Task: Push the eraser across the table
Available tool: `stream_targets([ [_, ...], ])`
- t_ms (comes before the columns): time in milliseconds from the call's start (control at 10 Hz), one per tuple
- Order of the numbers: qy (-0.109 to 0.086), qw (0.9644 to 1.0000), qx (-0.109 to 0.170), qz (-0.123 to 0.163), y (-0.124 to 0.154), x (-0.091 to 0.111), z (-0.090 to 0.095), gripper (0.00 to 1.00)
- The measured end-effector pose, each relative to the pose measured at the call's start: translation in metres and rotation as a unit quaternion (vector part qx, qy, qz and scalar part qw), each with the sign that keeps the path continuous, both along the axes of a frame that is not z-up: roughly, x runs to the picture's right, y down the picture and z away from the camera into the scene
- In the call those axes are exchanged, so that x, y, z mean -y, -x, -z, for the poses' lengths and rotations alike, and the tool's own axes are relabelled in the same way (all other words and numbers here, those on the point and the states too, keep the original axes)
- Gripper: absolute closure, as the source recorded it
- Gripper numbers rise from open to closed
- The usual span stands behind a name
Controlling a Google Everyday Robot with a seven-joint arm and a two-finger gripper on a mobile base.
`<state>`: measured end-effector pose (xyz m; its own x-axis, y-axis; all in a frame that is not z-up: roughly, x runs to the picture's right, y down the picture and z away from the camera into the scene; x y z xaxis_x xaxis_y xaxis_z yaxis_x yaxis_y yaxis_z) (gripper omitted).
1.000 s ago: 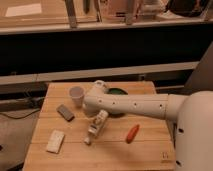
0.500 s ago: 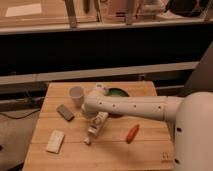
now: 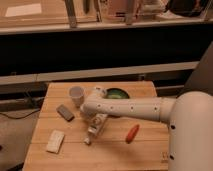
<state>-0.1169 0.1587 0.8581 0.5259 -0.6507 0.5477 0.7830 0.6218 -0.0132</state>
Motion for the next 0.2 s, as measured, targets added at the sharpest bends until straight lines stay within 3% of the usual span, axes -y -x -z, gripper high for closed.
stream_targets([
  [200, 0.002, 1.0000, 0.009, 0.000, 0.0141, -0.0012, -0.0018, 1.00],
])
